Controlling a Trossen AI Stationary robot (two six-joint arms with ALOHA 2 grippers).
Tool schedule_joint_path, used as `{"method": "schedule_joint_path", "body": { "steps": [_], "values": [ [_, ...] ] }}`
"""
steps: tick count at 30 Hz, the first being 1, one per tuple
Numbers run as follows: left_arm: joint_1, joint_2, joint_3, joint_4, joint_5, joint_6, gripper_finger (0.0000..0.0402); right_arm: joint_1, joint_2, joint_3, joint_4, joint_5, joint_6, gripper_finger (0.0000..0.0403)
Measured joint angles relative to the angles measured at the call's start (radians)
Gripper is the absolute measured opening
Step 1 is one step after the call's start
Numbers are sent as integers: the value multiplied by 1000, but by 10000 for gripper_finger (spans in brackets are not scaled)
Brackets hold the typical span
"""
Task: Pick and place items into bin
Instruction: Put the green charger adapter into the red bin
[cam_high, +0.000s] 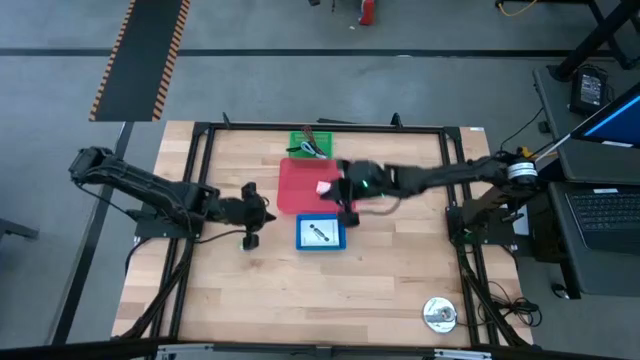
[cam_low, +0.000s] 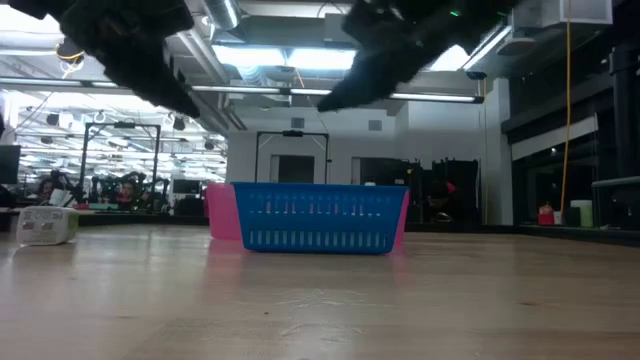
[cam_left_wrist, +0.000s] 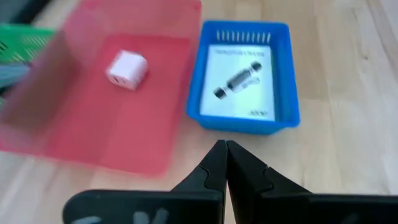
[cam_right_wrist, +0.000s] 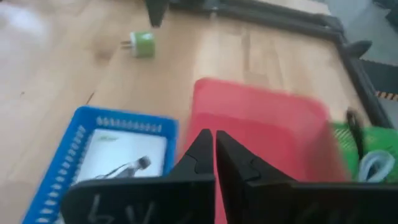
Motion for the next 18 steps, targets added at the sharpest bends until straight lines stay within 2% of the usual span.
{"method": "schedule_joint_path", "body": {
  "steps": [5,10,13,18],
  "values": [
    [-82,109,44,-26,-18,-152,3,107,-58,-208,208,157,88,0],
    [-149,234,159,-171,-32,-319,3,204,-89,-305,301,181,172,0],
    [-190,318,245,-294,-41,-409,3,249,-91,-322,300,187,207,0],
    [-244,424,395,-501,0,-533,3,308,-90,-322,294,184,242,0]
  ]
}}
